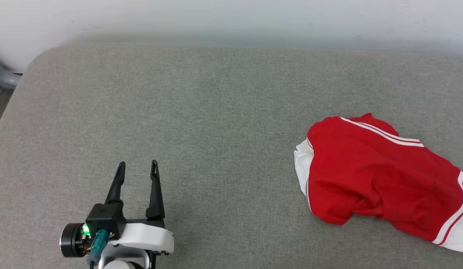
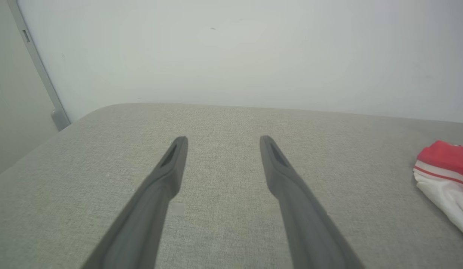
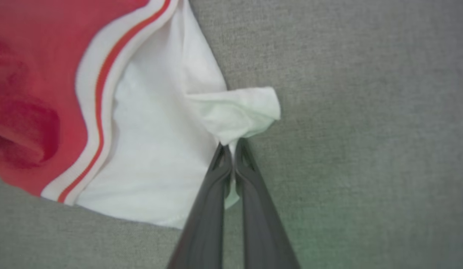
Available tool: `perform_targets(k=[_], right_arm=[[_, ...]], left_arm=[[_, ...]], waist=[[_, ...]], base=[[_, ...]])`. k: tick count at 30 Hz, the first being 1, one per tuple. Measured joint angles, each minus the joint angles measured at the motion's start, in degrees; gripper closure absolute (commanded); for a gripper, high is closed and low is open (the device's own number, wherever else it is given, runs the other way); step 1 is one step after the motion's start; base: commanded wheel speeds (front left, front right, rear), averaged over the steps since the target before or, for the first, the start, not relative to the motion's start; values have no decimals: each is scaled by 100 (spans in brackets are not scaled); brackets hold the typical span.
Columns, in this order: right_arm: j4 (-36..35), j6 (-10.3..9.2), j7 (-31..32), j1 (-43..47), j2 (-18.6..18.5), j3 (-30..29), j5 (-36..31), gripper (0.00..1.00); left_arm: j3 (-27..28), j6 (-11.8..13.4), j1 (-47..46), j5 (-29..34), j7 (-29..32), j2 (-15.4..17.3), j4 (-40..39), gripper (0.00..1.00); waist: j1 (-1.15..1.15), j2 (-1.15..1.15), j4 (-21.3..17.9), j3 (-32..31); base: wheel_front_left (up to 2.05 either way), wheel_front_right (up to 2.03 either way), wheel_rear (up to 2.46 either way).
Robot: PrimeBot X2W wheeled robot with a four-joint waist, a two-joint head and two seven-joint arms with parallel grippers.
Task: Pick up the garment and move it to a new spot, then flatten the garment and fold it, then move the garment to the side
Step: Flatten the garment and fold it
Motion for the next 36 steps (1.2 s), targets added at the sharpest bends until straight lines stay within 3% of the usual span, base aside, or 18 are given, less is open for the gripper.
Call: perform_targets(k=[5, 6, 7, 8, 14, 19, 23, 27, 31, 36], right_arm=[[208, 1, -177, 60, 223, -89, -4, 100], [230, 0, -293, 64, 259, -105, -66, 92], [241, 0, -441, 57, 264, -121, -174, 31], [243, 2, -616, 42, 280, -149, -289, 0], [80, 0, -1460, -249, 366, -664, -1051, 0], [-537, 0, -1536, -363, 803, -1793, -2126, 0], [-1518, -1, -1540, -113, 1564, -2986, -3312, 0], [-2646, -1, -1541, 415, 2584, -3715, -4339, 0], [-3489, 0, -1543, 860, 3385, -3813, -4965, 0], [-3902, -1, -1500, 1191, 3839, -3664, -5304, 0]], left_arm=[[-23, -8, -17, 3, 0, 0, 100, 0], [-14, -12, -18, 20, 0, 0, 129, 0], [-12, -19, -18, 36, 0, 0, 152, 0], [-2, -42, -18, 43, 0, 0, 169, 0], [109, -115, -16, 86, 0, 0, 223, 0], [189, -211, -19, 159, 0, 0, 227, 0], [222, -371, -89, 194, 0, 1, 216, 0], [242, -580, -296, 194, 0, 26, 253, 0], [177, -828, -665, 221, 0, 143, 410, 0], [-127, -1099, -1408, 245, 4, 393, 865, 0]], waist=[[0, 0, 27, -41], [0, 0, 25, -63], [0, 0, 23, -89], [0, 0, 18, -118], [0, 0, -65, -293], [0, 0, -172, -391], [0, 0, -247, -449], [0, 0, -301, -475], [0, 0, -351, -475], [1, 0, -424, -429]], base=[[0, 0, 0], [0, 0, 0], [0, 0, 0], [0, 0, 0], [0, 0, 0], [0, 0, 0], [0, 0, 0], [0, 0, 0], [0, 0, 0], [0, 0, 0]])
